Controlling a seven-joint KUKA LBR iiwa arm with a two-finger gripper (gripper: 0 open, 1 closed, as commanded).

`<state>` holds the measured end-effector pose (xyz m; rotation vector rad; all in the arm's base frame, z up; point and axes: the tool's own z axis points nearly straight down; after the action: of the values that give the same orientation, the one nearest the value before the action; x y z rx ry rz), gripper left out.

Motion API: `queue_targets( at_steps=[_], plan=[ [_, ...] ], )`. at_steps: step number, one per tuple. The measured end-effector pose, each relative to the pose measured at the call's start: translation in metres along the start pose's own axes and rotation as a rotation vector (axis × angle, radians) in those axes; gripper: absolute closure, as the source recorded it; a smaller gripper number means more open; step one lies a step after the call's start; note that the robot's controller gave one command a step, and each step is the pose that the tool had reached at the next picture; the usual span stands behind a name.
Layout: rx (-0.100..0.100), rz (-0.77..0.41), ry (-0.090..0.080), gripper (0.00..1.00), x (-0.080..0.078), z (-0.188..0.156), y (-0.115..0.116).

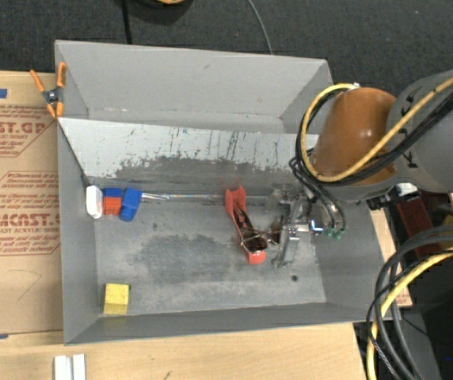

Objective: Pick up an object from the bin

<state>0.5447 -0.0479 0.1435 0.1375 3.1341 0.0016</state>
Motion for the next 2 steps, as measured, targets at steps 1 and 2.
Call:
queue_targets(
  at_steps=[1,2],
  plan=[
    [0.002,0.241,0.008,0.0,0.009,0.043,-0.002],
    [0.001,0.144,-0.009,1.0,0.01,0.07,-0.005]
  ],
)
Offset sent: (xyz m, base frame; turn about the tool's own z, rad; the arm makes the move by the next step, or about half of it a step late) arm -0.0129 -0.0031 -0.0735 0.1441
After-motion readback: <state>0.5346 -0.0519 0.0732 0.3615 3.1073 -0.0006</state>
